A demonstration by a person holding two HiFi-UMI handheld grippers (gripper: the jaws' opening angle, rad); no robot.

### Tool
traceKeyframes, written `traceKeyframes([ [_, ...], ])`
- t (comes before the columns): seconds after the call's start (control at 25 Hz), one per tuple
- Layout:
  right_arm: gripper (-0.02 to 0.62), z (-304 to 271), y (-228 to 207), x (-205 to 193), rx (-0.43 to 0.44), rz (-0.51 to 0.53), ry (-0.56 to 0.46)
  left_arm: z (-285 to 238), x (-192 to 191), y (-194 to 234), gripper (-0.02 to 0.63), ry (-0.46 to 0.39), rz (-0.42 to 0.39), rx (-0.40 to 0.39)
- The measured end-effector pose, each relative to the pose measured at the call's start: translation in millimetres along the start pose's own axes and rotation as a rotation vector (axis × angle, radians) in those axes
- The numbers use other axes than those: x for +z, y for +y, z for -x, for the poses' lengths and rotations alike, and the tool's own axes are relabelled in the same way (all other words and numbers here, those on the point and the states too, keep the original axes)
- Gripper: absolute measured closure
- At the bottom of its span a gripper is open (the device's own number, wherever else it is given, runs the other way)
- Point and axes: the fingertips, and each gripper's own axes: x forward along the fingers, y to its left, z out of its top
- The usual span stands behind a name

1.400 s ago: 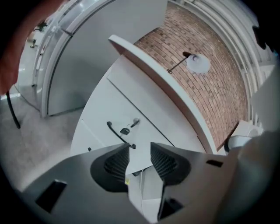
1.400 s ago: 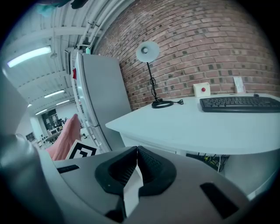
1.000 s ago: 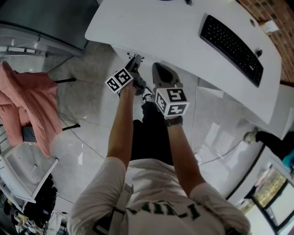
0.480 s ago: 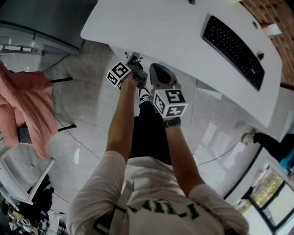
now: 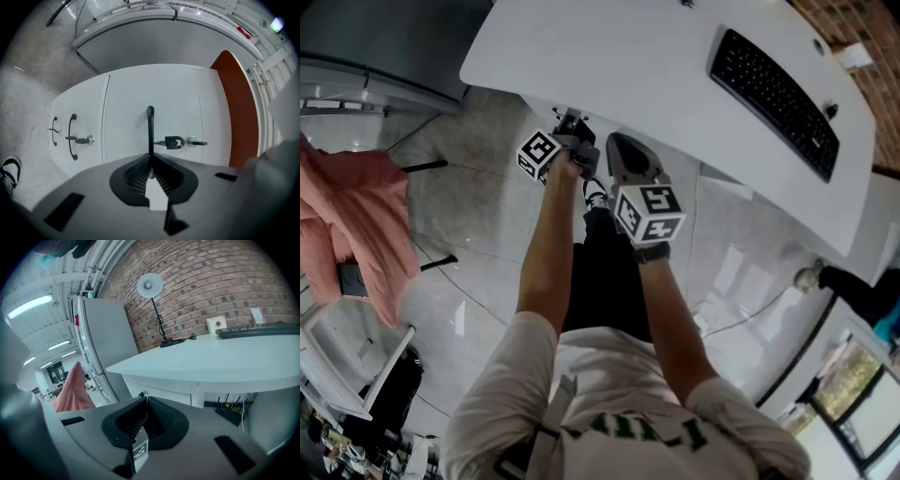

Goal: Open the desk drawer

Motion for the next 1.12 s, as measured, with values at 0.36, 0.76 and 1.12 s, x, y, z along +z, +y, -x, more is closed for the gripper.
traceKeyframes([
  [0.36,0.591,10.4,1.3,-12.3,-0.007,-0.035,0.017,3.5,-2.4,0.6,0.589,0.013,-0.004,0.034],
  [0.76,0.591,18.7,-3.7,-16.7,-0.007,-0.062,0.017,20.1,-12.2,1.3,0.589,0.01,0.007,0.037],
  [1.12,0.591,24.7,4.4,-18.8,0.006,-0.071,0.039,44.5,-16.5,3.6,0.589,0.008,0.018,0.073],
])
